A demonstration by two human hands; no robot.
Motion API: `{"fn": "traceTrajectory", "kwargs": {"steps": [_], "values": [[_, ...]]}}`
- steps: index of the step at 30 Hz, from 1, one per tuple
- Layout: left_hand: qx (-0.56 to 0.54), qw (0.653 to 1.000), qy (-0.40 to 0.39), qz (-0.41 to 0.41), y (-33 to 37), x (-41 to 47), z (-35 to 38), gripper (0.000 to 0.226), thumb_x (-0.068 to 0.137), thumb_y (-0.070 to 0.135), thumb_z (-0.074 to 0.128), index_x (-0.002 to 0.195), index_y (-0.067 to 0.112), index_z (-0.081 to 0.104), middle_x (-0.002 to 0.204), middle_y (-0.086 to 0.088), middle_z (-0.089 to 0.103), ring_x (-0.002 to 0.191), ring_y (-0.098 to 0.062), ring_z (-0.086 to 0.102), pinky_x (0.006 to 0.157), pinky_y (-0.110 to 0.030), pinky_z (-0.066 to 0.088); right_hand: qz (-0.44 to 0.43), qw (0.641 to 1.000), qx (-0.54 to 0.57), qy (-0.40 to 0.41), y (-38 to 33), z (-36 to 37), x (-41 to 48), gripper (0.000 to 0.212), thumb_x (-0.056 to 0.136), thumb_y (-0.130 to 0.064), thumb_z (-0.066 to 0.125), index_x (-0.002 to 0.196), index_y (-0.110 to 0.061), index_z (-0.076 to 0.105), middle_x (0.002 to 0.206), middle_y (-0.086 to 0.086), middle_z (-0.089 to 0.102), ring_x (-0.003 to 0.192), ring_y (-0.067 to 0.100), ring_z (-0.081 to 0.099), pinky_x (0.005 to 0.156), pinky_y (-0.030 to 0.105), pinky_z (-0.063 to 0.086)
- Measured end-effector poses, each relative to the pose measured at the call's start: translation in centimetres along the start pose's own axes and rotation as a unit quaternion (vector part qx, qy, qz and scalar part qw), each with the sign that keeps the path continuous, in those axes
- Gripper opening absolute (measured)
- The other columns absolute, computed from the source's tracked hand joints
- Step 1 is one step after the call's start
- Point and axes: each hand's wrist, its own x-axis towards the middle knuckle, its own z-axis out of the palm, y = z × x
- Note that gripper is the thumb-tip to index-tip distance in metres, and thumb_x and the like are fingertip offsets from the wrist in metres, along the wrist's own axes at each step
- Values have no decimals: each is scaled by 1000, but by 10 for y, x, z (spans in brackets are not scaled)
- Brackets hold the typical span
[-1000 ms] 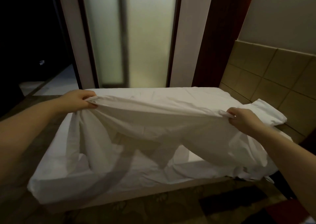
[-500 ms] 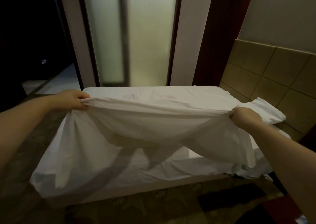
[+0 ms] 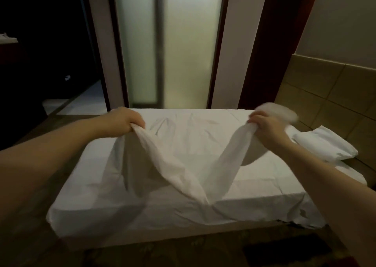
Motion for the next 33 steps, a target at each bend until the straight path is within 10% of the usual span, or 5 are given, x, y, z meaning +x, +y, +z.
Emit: {"fn": "traceTrajectory", "kwargs": {"steps": [4,10,17,27,33], "values": [[8,993,-54,108,46,17,15,36,85,3,58,111,28,66,112,9,65,98,-3,52,83,1,29,-168,971,5,-173,-71,13,7,34,87,-3,53,117,-16,64,140,-1,44,126,23,43,104,20,27],[4,985,-43,167,63,35,37,98,85,-2,58,133,58,-3,156,10,15,141,-10,19,114,-32,25,-398,893,-83,-194,-104,18,-2,35,98,-21,38,128,-19,56,138,-2,48,124,17,44,107,21,27],[-35,972,-171,159,68,49,46,64,85,8,62,137,38,38,126,10,53,106,-10,50,86,-18,41,-517,844,-68,-123,-107,37,-3,29,78,-13,48,84,-9,76,101,7,70,94,29,67,84,26,50],[-99,994,11,33,55,77,69,17,82,3,58,92,12,69,76,6,57,69,-8,49,67,-11,41,-102,995,17,-11,-94,77,-47,39,82,-32,37,81,-20,74,105,-4,66,107,22,55,86,36,40],[-131,991,28,6,64,86,69,15,84,11,63,97,14,68,83,5,54,65,-3,43,65,-17,37,244,966,-82,-37,-96,120,-72,32,93,-46,42,104,-31,67,118,-3,48,110,20,36,89,34,30]]}}
